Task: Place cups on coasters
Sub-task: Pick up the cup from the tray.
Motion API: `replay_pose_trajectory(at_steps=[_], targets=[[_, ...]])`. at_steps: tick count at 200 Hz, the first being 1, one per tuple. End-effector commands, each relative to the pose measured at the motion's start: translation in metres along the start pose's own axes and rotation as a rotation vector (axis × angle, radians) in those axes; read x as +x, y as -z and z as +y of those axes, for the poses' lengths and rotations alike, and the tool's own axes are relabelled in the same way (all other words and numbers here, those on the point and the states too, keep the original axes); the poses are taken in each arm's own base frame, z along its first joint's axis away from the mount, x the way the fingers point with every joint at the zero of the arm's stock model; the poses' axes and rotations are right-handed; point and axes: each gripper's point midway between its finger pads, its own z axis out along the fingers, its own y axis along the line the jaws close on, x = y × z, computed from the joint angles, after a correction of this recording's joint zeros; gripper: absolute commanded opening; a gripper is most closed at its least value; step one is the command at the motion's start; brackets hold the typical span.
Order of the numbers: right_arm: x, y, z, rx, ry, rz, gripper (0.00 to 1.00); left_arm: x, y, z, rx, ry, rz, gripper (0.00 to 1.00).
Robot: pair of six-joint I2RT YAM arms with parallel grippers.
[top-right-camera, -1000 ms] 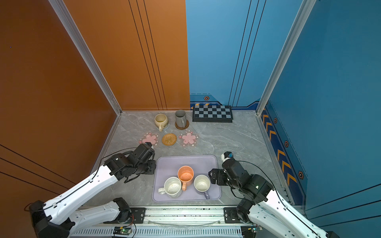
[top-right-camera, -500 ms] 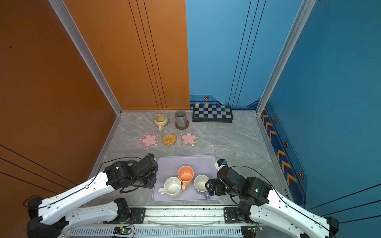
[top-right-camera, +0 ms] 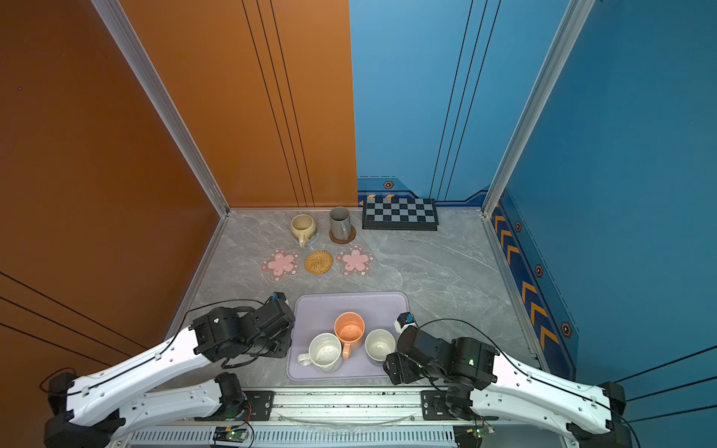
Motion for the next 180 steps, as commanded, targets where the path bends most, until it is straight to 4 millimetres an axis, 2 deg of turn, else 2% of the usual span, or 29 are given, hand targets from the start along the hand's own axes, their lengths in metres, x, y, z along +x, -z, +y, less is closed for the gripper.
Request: replay_pose_trajectory(at_steps=[1,55,79,95,138,180], targets=[[-0.002,-0.009,0.001,0.035,0.018,-0.011,0.85,0.002,-0.004,0.012,-0.053,0.01,-0.001,0.41],[-0.002,-0.023,0.004,0.09,0.079,0.012,0.79,-0.005,-0.003,0.018,-0.069,0.035,-0.019,0.41],[-0.005,-0.026,-0.003,0.131,0.066,-0.004,0.72,-0.006,-0.003,0.019,-0.071,0.043,-0.021,0.41],[-0.006,-0.03,-0.008,0.156,0.054,-0.004,0.73,-0.008,-0.002,0.02,-0.074,0.05,-0.026,0.41],[0.005,-0.044,-0.005,0.15,0.074,0.068,0.73,-0.011,-0.003,0.023,-0.081,0.061,-0.024,0.41],[0.01,-0.056,-0.009,0.189,0.089,0.113,0.69,-0.012,-0.005,0.025,-0.094,0.068,-0.016,0.41]])
